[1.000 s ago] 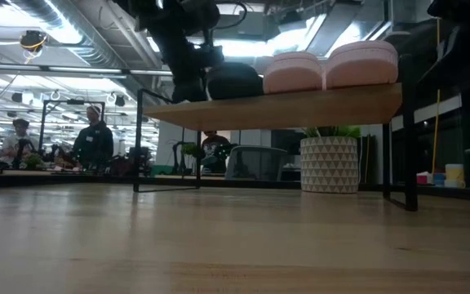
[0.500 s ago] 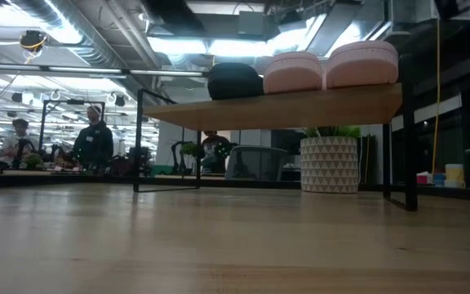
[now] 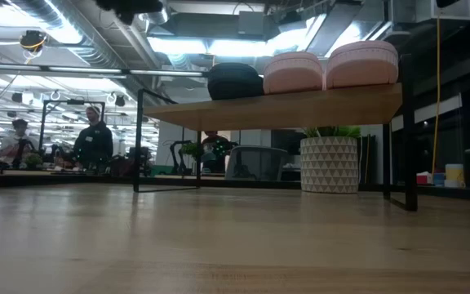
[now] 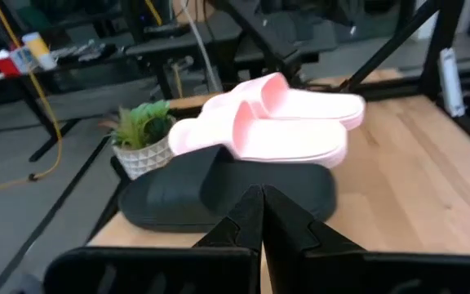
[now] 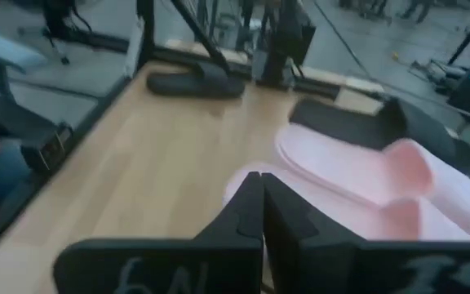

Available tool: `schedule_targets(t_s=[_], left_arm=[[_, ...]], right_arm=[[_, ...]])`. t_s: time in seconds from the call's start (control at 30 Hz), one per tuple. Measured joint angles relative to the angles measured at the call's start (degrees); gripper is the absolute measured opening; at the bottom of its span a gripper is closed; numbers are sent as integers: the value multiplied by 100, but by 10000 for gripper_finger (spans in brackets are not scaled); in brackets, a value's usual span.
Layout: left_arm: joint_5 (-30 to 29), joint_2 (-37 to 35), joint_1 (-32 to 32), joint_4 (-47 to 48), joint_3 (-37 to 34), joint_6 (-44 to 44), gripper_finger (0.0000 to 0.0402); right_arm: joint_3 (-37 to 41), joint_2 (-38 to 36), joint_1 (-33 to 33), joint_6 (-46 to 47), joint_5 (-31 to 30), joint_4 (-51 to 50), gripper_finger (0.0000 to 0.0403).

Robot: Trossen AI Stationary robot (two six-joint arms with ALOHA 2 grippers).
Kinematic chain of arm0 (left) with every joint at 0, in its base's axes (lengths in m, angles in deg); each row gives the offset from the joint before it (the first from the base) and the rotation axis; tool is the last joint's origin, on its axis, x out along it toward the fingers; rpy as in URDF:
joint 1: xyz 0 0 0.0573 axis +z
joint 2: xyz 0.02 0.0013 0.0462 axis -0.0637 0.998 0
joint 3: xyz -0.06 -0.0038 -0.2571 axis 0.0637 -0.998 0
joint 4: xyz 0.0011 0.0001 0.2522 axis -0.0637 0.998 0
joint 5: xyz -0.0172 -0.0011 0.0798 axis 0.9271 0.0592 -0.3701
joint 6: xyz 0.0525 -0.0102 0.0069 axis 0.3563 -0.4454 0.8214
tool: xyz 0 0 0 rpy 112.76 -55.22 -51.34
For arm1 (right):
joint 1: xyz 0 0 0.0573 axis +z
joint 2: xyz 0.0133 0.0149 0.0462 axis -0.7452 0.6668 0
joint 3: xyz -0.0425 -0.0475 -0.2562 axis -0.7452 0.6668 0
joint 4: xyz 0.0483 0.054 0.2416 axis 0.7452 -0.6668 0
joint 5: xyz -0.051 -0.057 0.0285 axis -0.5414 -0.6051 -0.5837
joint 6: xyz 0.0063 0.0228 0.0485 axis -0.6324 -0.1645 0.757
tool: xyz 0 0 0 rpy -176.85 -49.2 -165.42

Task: Pick and place slides into the shelf
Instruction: Put the black slide on the shelf

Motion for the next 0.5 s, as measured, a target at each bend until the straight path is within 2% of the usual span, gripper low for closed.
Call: schedule_targets(t_s=[0.23,0.5], left_arm=[[10,-880,-437,-338,-847,-276,0],[48,-1295,-1073,149,-931,-588,0]], right_arm=[[849,352,2,-717,340,2053,1],[1551,1098,-175,-725,14,4205,1]])
